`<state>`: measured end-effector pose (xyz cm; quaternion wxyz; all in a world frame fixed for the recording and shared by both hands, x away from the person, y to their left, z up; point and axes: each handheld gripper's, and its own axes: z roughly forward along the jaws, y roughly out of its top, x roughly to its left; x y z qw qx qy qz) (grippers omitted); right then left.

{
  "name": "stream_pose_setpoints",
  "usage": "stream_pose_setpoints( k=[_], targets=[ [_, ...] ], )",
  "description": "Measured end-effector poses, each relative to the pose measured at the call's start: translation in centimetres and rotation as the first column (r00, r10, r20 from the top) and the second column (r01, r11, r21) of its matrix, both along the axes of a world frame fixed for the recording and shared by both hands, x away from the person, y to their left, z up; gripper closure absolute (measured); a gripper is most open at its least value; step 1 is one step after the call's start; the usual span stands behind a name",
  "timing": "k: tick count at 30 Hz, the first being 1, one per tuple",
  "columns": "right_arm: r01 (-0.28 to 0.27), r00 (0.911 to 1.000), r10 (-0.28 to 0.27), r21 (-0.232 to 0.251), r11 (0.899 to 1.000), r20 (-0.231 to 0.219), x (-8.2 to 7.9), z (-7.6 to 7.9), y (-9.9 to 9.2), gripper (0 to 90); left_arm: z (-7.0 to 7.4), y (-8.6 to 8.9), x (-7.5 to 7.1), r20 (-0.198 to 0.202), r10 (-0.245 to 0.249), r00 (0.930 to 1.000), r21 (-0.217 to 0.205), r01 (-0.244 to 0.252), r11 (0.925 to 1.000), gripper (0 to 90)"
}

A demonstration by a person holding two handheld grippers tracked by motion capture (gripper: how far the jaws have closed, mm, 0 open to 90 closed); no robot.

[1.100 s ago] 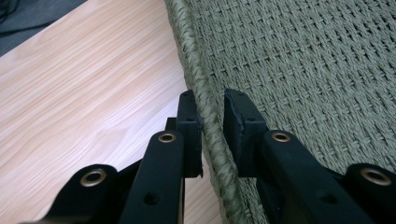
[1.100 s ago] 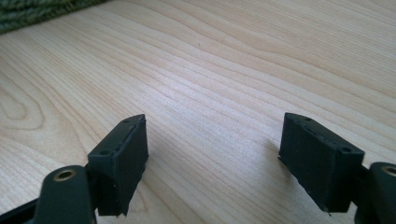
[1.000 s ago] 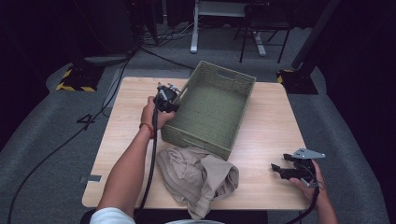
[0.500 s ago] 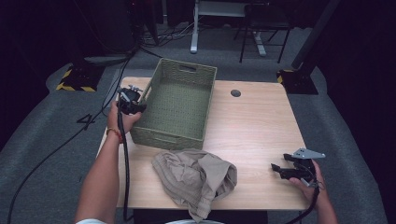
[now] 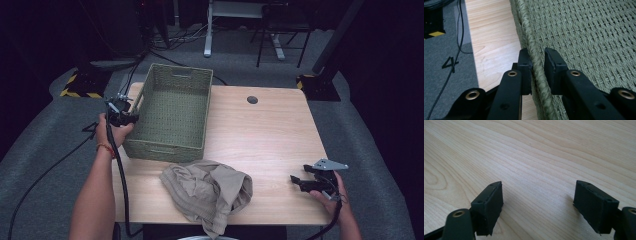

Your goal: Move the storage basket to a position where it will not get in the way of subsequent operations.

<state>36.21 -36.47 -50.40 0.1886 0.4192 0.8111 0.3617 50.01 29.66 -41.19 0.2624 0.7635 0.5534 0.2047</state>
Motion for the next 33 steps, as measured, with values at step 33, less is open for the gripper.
stream_pose_setpoints(
  k=[33],
  targets=[
    [0.002,1.0000,-0.002,0.000,1.000,-0.001,0.1,0.0,0.0,23.5,0.0,4.4,0.4,0.001,0.102,0.9948,-0.025,-0.102,0.9945,74.8]
  ],
)
